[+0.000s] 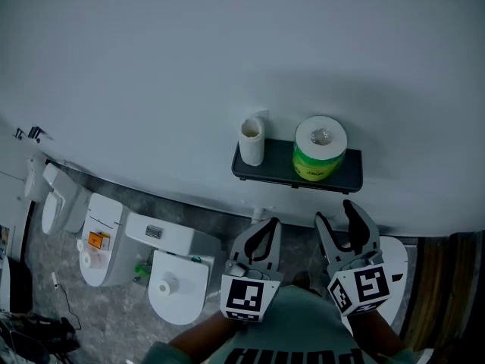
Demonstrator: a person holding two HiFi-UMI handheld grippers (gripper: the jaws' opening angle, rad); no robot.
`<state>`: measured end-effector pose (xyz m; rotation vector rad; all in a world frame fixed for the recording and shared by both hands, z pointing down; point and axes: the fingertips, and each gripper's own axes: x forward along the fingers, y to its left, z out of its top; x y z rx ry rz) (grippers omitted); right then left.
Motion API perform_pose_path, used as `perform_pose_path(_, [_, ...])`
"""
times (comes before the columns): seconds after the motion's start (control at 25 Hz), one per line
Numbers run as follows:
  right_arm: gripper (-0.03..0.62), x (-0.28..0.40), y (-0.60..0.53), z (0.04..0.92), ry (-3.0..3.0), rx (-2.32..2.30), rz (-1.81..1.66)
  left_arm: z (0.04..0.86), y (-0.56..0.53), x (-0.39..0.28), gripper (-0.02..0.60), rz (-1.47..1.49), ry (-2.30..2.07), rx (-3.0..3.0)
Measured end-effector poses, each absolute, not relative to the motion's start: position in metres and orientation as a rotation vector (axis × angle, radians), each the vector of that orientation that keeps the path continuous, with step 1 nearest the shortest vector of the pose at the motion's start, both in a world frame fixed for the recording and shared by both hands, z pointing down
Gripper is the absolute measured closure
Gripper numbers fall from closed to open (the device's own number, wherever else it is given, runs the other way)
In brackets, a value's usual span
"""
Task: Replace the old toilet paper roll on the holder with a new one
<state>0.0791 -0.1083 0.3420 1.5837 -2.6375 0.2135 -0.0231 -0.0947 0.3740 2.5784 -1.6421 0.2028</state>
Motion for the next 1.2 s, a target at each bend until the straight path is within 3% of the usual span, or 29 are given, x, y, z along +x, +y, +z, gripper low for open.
perform_pose_path(0.68, [0.173,0.059,-0.184,0.307,-2.592,1.695,0.113,0.369,-0.132,-0.059,0.577,0.212,-1.622,2.571])
perform_pose_path(1.2, [0.163,0.049,-0.206,0.306,-2.538,1.713,0.089,0.368,-0.153,-0.070,0.577,0.197,-1.590,2.590])
